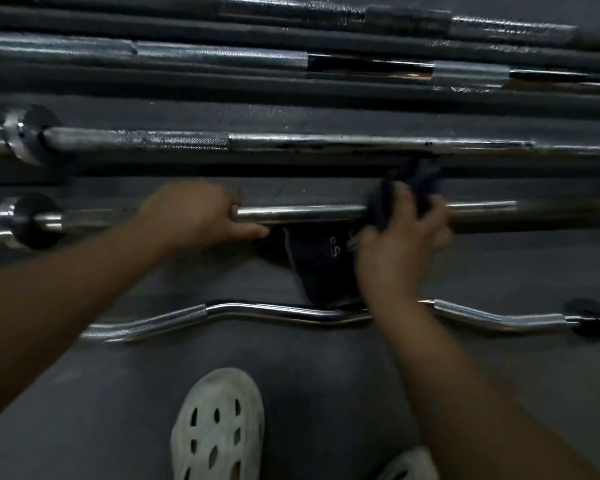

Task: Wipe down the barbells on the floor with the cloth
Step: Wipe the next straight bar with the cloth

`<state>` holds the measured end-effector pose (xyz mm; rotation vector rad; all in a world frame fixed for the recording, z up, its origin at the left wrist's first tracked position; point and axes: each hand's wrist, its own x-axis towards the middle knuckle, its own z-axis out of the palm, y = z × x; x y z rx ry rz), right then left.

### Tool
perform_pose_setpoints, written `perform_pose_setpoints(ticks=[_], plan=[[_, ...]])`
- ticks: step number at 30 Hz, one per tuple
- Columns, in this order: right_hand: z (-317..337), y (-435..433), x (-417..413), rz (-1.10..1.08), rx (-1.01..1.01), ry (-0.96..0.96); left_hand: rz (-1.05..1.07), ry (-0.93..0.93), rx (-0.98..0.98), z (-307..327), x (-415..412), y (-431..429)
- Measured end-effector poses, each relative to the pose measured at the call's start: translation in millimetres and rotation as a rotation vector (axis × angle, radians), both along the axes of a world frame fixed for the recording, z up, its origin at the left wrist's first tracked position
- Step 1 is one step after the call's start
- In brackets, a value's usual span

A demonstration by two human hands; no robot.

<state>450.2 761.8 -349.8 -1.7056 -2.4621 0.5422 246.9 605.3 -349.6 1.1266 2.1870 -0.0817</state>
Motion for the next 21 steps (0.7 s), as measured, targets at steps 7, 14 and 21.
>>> perform_pose_setpoints(ticks=[7, 14, 21], plan=[[2, -10, -1, 0.565, -0.039, 0.049, -0.143, 0.257, 0.249, 0, 9, -14], [7, -11, -3, 0.198, 0.007, -0.025, -0.004, -0.288, -0.119, 4, -9, 17], [8, 46, 50, 0.323, 0.023, -0.033, -0.084, 0.324, 0.282, -4, 37, -11]])
